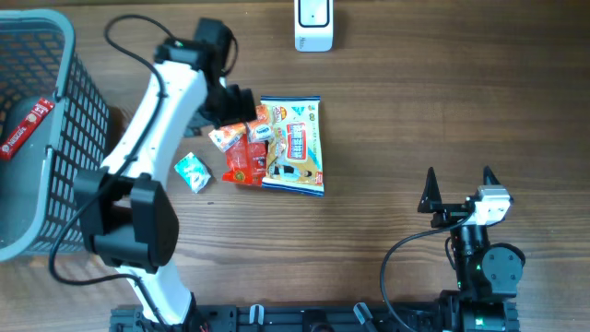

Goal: Scan the item barcode
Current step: 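Drop the orange Kleenex pack onto the table beside the bags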

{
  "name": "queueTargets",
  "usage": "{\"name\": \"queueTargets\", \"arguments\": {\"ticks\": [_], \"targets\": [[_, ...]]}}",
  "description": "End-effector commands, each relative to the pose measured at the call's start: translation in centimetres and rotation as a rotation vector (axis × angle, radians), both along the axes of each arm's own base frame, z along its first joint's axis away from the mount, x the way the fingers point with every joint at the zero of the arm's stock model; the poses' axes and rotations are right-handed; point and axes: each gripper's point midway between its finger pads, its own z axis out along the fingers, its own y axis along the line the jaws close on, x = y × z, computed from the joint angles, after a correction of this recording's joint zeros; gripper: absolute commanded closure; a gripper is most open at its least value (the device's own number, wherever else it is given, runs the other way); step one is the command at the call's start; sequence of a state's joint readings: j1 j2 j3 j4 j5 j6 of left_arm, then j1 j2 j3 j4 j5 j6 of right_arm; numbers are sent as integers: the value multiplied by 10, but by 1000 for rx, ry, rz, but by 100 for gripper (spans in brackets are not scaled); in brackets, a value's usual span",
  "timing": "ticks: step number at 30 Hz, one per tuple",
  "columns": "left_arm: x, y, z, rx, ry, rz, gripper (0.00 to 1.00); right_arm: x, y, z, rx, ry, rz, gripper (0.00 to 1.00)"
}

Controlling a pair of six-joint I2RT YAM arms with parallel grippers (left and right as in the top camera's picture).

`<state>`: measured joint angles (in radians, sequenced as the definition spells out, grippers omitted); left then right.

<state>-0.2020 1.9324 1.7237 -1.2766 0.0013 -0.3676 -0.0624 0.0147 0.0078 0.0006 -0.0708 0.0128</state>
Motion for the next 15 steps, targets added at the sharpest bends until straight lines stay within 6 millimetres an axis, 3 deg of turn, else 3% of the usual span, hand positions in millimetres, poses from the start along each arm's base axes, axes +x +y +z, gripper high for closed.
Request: {"name": "queueTargets", "arguments": {"ticks": [1,5,9,15], "targets": [[24,36,89,32,-236,62,0,0,0,0,-11,-5,4,0],[29,63,148,16,-411,135,0,0,0,0,-11,-5,4,0],[22,93,185,19,-532,211,0,0,0,0,-11,-5,4,0],[17,127,190,73,-545,290,0,0,0,0,-11,-5,4,0]]}}
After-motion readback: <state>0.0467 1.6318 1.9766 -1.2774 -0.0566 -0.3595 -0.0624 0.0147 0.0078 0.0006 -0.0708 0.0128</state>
